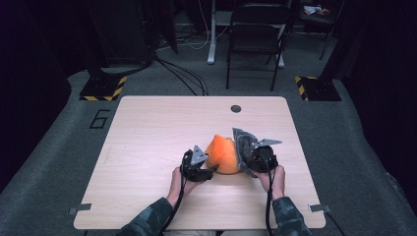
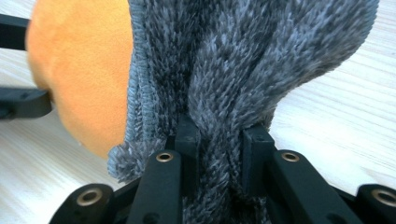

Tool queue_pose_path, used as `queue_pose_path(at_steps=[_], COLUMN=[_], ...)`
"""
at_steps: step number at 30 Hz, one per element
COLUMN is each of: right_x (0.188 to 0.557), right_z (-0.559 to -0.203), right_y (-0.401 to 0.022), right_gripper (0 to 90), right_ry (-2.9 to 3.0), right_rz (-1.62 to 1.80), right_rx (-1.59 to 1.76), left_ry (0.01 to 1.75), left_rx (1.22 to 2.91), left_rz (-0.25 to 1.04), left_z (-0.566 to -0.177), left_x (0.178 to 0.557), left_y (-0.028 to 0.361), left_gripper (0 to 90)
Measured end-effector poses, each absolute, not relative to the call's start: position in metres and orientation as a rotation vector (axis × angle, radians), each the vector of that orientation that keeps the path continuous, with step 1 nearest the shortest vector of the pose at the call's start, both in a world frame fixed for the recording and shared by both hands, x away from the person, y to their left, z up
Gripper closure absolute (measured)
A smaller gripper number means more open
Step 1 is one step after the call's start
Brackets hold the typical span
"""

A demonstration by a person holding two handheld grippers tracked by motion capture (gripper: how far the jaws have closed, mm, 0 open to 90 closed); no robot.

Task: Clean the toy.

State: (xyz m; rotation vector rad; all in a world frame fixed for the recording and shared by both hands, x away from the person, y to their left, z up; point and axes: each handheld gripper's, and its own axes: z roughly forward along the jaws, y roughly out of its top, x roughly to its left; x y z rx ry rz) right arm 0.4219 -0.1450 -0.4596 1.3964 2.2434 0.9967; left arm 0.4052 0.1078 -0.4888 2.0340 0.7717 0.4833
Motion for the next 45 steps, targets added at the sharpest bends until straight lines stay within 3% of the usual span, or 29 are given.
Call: queue_pose_path(at_steps=[2, 7, 11, 18, 24, 31, 45], right_x=[0.422, 0.422, 0.422, 0.415, 0.402, 0.404, 0.414], right_z=[-0.460, -0.461, -0.457, -0.429, -0.401, -0.428, -0.448], right_y=[-0.145, -0.145, -0.145, -0.150, -0.125, -0.093, -0.128], right_gripper=[72.6, 72.6, 72.5, 72.6, 72.3, 72.0, 71.9], right_ry=[2.242, 2.238, 2.240, 2.174, 2.184, 2.279, 2.265], right_rz=[0.986, 0.977, 0.969, 1.027, 1.124, 0.968, 0.890], right_rx=[1.393, 1.390, 1.392, 1.334, 1.239, 1.157, 1.308], left_ry=[0.763, 0.768, 0.764, 0.796, 0.807, 0.753, 0.767], left_rx=[2.037, 2.016, 2.012, 1.991, 1.984, 2.040, 2.024], left_rz=[0.480, 0.515, 0.517, 0.444, 0.403, 0.420, 0.395], left_z=[-0.494, -0.498, -0.494, -0.480, -0.479, -0.483, -0.485], left_x=[0.407, 0.409, 0.407, 0.407, 0.402, 0.401, 0.407], left_y=[0.104, 0.103, 0.103, 0.107, 0.102, 0.098, 0.103], left_gripper=[37.6, 64.6, 73.7, 76.0, 75.6, 74.2, 73.7])
